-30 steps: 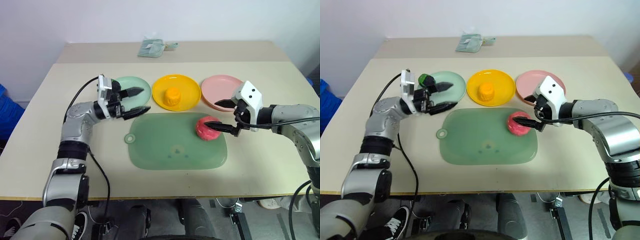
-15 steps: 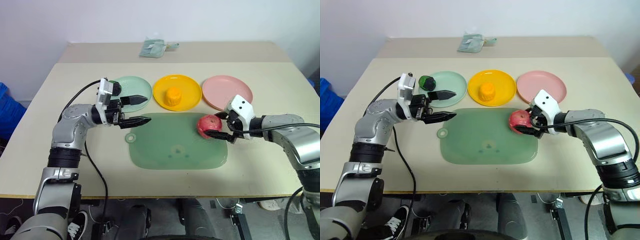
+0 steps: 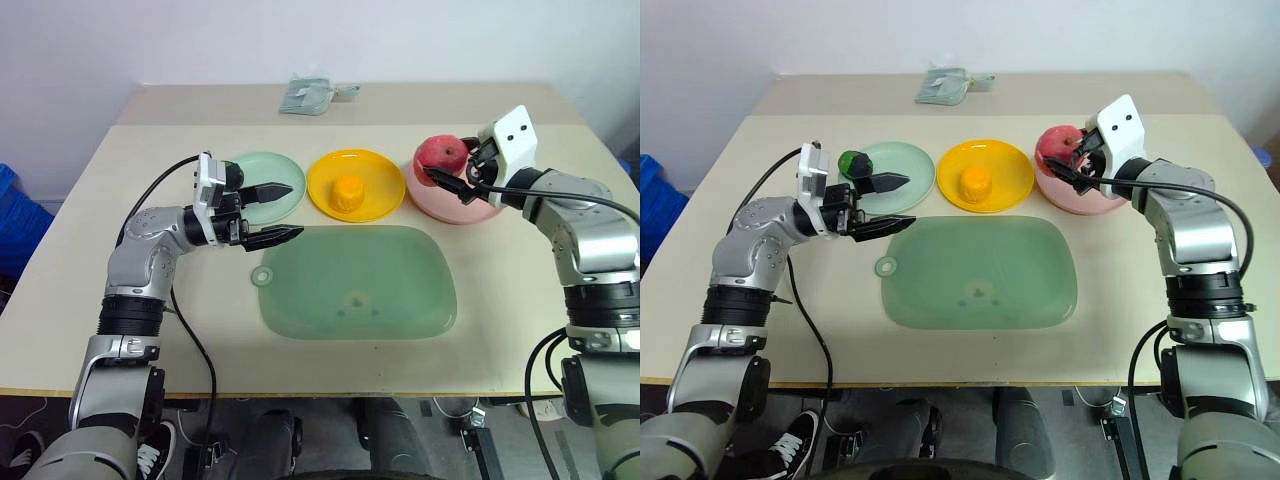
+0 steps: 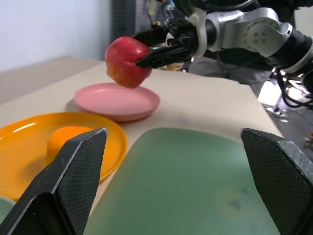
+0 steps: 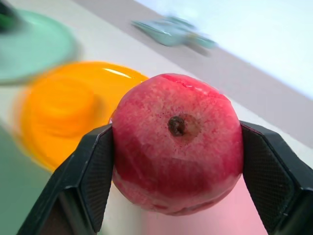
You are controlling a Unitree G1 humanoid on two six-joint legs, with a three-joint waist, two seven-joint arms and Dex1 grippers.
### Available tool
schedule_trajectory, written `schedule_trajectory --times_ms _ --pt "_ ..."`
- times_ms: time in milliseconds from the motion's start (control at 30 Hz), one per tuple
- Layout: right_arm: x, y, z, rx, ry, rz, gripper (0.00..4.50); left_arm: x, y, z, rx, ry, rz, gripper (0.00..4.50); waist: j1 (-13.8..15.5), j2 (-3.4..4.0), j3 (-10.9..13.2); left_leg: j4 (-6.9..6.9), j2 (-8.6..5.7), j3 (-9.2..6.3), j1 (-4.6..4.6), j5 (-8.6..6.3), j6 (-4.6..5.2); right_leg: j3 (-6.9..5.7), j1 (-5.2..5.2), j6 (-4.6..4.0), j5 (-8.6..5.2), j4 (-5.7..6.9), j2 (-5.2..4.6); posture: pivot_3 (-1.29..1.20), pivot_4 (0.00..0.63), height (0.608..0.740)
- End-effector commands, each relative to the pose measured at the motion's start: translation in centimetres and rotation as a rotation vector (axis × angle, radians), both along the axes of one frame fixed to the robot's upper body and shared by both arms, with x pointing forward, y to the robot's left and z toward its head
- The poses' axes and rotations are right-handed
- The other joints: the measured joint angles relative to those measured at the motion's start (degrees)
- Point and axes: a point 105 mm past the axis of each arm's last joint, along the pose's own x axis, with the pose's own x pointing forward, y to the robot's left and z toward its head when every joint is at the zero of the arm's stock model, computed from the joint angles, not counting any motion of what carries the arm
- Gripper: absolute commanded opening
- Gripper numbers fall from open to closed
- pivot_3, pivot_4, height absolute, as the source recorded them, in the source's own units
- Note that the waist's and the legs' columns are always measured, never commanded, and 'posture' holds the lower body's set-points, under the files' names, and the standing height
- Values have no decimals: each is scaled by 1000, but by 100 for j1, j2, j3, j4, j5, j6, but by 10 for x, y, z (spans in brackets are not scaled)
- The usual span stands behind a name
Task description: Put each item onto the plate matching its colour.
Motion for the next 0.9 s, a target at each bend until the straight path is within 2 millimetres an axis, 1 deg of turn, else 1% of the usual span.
schedule_trajectory --times_ms 33,133,167,200,233,267,300,367,400,433,467,500,533,567,600,667,733,767,833,900 --pt "14 -11 20 -47 -113 -102 4463 -2 3 9 -5 -42 7 4500 -18 1 0 -2 0 3 0 0 0 2 -3 0 0 1 0 0 150 740" --pt "20 -24 18 -123 -127 -172 4463 -3 4 9 -9 -35 8 4500 -19 1 1 -4 2 3 -1 0 -1 3 -7 0 0 4 3 0 150 740" --pt "20 -24 20 -94 -130 -178 4463 -3 5 9 -10 -36 14 4500 -20 1 0 -4 2 3 -1 0 -1 3 -7 0 0 4 3 0 150 740" --pt "20 -23 26 -91 -155 -172 4463 -3 6 8 -8 -37 20 4500 -22 1 0 -4 2 4 -1 0 -1 3 -7 0 0 4 3 0 150 740" --pt "18 -15 37 -49 -193 -141 4463 -4 7 8 -6 -35 24 4500 -23 1 0 -4 3 4 -1 0 -1 3 -7 0 0 4 3 0 150 740" --pt "16 -7 47 39 -204 -98 4463 -4 8 7 -8 -31 26 4500 -25 1 1 -4 2 4 -1 0 -1 3 -7 0 0 4 3 0 150 740" --pt "10 5 65 64 -263 -23 4463 -4 9 7 -9 -31 30 4500 -39 2 1 -4 3 4 -1 0 -1 4 -7 0 0 5 3 0 150 740" --pt "-7 27 93 26 -378 109 4463 -4 10 7 -8 -37 33 4500 -39 6 4 -3 4 5 -1 0 -1 5 -8 0 0 8 4 0 150 740" --pt "-18 43 106 -67 -437 197 4463 -4 9 8 -13 -32 31 4500 -38 7 4 -3 4 5 0 0 -1 5 -10 0 0 10 5 0 150 740" --pt "-29 58 113 -158 -479 278 4463 -4 9 8 -14 -32 31 4500 -35 9 5 -4 5 5 0 0 -1 5 -11 0 0 10 6 0 150 740" --pt "-44 77 125 -180 -531 393 4463 -3 7 9 -15 -35 30 4500 -34 9 5 -4 5 5 -1 1 -1 4 -12 0 0 11 7 0 150 740" --pt "-60 92 138 -152 -578 491 4463 -3 5 9 -19 -34 25 4500 -35 9 5 -4 5 4 -1 0 -1 4 -13 0 0 11 8 0 150 740" --pt "-74 104 145 -77 -548 592 4463 -2 3 10 -23 -34 22 4500 -36 8 5 -4 6 4 -1 0 -1 4 -12 0 0 10 9 0 150 740" --pt "-84 112 145 -70 -521 665 4463 -1 1 11 -26 -34 20 4500 -30 8 4 -4 7 3 0 0 -1 4 -11 0 0 11 10 0 150 740" --pt "-85 115 144 -105 -528 665 4463 -1 0 12 -30 -37 19 4500 -22 4 2 -4 7 1 0 0 -1 3 -10 0 0 11 9 0 150 740" --pt "-79 113 137 -91 -475 639 4463 -1 -2 11 -32 -37 20 4500 9 -3 -2 0 7 -5 1 0 -1 -2 -2 0 0 10 7 0 150 740" --pt "-72 104 121 -66 -389 596 4463 -2 -1 7 -29 -27 28 4500 34 -8 -5 10 2 -9 3 -1 1 -3 7 -2 2 7 2 0 150 740" --pt "-72 101 108 -73 -342 598 4463 -4 0 6 -32 -18 26 4500 40 -10 -6 10 0 -10 5 -1 2 -4 12 -4 3 4 1 0 150 740" --pt "-75 99 92 -58 -288 606 4463 -5 5 4 -34 -12 33 4500 31 -10 -6 10 -1 -11 3 -4 7 -5 11 -5 3 1 0 0 150 740" --pt "-83 101 78 -33 -231 640 4463 -6 9 3 -24 -21 44 4500 9 -6 -4 5 -1 -5 -7 -6 10 -1 -3 -6 3 1 0 0 150 740"
